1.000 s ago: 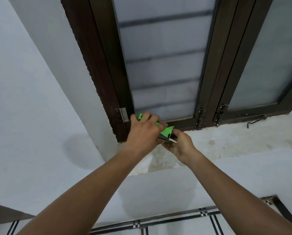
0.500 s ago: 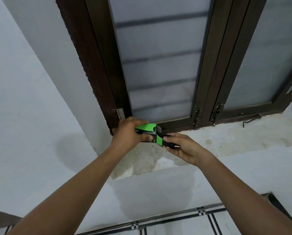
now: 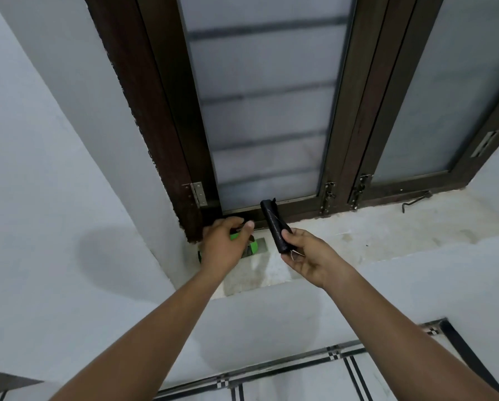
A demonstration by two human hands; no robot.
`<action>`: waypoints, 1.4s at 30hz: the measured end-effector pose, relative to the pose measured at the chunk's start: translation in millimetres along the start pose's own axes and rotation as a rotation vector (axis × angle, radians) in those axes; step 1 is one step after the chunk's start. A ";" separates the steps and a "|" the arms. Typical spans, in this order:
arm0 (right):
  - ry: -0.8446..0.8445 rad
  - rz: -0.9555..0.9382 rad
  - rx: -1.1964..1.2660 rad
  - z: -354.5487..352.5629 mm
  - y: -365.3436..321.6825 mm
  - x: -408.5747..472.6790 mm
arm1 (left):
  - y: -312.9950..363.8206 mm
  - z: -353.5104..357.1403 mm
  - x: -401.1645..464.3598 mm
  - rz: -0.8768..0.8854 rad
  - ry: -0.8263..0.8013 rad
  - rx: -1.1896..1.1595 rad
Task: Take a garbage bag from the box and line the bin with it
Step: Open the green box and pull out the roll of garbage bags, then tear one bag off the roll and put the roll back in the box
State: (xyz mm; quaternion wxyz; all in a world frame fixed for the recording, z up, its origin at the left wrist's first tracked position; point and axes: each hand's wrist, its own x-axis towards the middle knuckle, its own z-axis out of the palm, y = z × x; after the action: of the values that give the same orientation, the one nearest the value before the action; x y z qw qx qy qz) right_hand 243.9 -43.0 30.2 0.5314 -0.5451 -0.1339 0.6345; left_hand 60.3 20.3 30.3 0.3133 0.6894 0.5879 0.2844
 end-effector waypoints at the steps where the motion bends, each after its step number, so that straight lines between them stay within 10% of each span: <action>1: -0.010 -0.011 -0.015 2.3 3.2 0.9 | 12.8 2.0 -4.5 -0.092 -0.075 -0.244; 11: 0.002 -0.163 -0.015 21.4 6.7 -1.1 | 17.5 9.0 -11.5 -0.618 -0.449 -1.121; 22: 0.185 -0.192 -0.085 6.5 -14.7 -3.6 | 8.3 3.7 -10.5 -0.645 -0.412 -0.988; 30: 0.180 -0.382 -0.905 1.9 -17.7 -7.5 | 16.7 1.7 -8.4 -0.604 -0.386 -0.939; 42: 0.107 -0.357 -0.497 -1.3 -25.5 -11.9 | 19.2 -4.3 -0.7 -0.580 -0.228 -0.810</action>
State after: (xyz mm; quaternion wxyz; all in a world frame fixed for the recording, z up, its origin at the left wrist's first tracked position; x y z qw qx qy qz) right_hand 256.6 -43.0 55.4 0.4911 -0.6590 -0.3502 0.4493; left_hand 69.0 17.9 47.8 0.6838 0.3477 0.5596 0.3138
